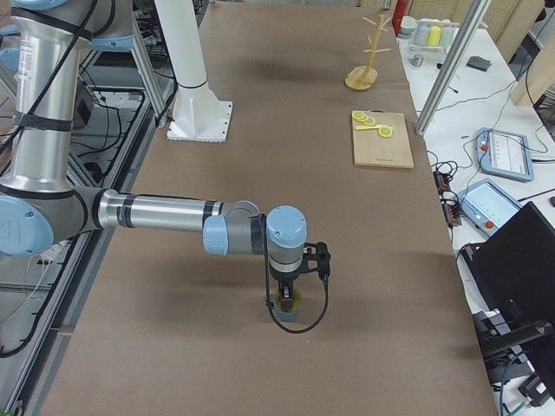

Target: Hang cup on storage rack

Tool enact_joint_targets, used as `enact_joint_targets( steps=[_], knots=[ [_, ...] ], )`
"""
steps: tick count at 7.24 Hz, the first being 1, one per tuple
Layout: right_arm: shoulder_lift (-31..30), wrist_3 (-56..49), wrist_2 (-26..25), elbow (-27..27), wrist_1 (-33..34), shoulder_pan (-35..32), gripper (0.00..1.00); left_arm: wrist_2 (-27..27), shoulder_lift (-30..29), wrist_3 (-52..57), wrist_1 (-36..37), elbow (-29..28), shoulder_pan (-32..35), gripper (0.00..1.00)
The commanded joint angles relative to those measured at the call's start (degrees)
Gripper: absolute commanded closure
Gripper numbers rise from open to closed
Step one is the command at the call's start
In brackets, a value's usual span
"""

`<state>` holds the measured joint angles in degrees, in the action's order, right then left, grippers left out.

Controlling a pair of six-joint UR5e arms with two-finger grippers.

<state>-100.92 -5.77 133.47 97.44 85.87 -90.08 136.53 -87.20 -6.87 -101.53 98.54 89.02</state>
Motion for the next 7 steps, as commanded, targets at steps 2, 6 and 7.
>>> enact_joint_targets(
  steps=[2, 6, 7],
  knots=[
    [0.98, -1.8, 0.91, -8.55, -7.07, -1.76, 0.0, 0.05, 0.1, 0.02, -0.07, 0.16, 0.01, 0.02],
    [6.08, -1.44, 3.29, -16.32, -9.4, -1.76, 0.0, 0.93, 0.01, -0.07, 0.02, 0.07, 0.01, 0.02],
    [6.26, -1.18, 3.29, -16.32, -9.4, -1.76, 0.0, 0.93, -0.08, -0.16, 0.1, 0.16, 0.01, 0.02]
  ],
)
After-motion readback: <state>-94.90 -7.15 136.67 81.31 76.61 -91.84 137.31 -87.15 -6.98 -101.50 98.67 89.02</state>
